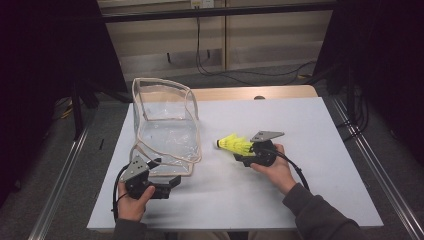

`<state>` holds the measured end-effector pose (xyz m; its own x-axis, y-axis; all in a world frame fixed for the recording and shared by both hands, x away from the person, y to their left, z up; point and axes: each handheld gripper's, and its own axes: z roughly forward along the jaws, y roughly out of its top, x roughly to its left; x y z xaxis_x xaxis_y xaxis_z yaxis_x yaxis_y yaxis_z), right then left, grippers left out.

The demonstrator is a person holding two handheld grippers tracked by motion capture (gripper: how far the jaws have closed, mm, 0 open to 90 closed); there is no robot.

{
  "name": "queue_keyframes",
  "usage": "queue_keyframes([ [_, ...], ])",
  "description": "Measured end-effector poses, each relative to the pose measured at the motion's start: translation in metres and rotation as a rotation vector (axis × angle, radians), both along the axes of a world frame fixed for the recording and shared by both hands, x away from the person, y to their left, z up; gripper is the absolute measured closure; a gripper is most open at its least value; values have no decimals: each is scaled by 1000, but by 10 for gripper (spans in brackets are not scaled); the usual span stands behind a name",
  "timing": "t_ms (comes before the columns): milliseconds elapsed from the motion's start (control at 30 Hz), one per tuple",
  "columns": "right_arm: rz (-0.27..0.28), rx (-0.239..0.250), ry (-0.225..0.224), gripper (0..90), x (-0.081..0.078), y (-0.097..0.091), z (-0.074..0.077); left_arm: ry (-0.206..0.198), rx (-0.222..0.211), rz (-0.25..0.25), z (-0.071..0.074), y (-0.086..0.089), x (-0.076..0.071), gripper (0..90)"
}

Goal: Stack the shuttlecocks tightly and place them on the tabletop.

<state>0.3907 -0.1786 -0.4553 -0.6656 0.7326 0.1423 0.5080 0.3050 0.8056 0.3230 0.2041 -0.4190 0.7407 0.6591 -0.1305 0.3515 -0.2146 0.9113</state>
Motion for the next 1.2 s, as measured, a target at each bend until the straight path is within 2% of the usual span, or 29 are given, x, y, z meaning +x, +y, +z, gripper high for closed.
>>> queue_keyframes([
  [300, -28, 10, 9, 445, 2, 6, -1, 0, -1, -2, 0, 0, 0, 36],
  [467, -49, 5, 7, 369, 2, 9, -1, -1, 1, -3, 0, 0, 0, 36],
  [733, -52, 12, 16, 385, 2, 13, -2, 0, -1, -2, 0, 0, 0, 36],
  [933, -51, 13, 3, 411, 3, 16, -2, -1, -1, -2, 0, 0, 0, 36],
  [1200, -75, 21, 4, 444, 5, 17, -3, -1, -2, -1, 0, 0, 0, 36],
])
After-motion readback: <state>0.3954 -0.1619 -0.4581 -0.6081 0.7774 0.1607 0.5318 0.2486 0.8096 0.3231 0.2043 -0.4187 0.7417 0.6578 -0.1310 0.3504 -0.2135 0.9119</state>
